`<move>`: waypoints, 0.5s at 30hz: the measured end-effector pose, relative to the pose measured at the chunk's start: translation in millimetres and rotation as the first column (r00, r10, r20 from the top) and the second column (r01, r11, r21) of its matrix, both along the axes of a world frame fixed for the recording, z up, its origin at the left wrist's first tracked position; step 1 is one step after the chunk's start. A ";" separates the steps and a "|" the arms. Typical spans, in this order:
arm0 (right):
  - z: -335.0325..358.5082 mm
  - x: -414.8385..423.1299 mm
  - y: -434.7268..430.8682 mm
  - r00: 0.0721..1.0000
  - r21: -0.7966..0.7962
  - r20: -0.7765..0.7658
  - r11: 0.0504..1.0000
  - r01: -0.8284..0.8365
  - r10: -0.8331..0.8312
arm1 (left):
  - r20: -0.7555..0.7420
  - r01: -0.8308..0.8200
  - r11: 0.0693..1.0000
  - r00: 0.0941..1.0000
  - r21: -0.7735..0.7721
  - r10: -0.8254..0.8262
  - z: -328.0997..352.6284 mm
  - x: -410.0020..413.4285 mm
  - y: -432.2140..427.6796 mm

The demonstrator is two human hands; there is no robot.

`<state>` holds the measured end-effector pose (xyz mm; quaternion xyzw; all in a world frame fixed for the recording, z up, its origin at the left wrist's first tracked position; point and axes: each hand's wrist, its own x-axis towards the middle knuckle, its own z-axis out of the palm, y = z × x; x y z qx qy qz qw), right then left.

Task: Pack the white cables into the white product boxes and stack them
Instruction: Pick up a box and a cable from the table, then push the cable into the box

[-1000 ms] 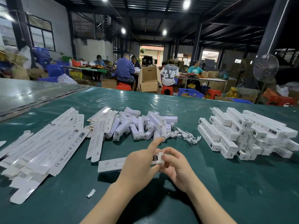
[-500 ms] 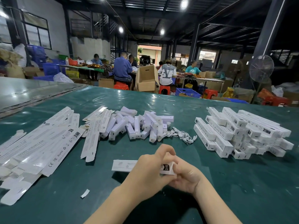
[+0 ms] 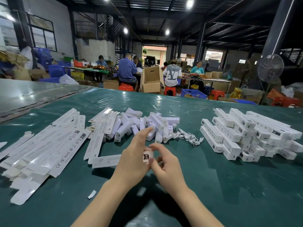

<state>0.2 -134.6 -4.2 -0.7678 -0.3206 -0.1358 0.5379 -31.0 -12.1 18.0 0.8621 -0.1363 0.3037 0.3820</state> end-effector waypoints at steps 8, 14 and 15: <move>8.1 7.8 -23.6 0.973 -0.344 -0.220 0.928 -0.139 0.065 | -0.264 0.198 0.967 0.953 0.159 -0.151 -16.3 3.5 -5.2; 2.2 7.6 -12.5 1.000 -0.354 -0.005 0.935 -0.007 0.006 | -0.051 0.112 0.980 0.993 0.167 -0.105 -12.2 -8.4 -23.2; 3.1 12.9 -17.7 0.998 -0.265 -0.004 0.963 0.053 -0.056 | 0.000 0.097 0.982 0.995 0.163 -0.099 -12.2 -8.8 -24.0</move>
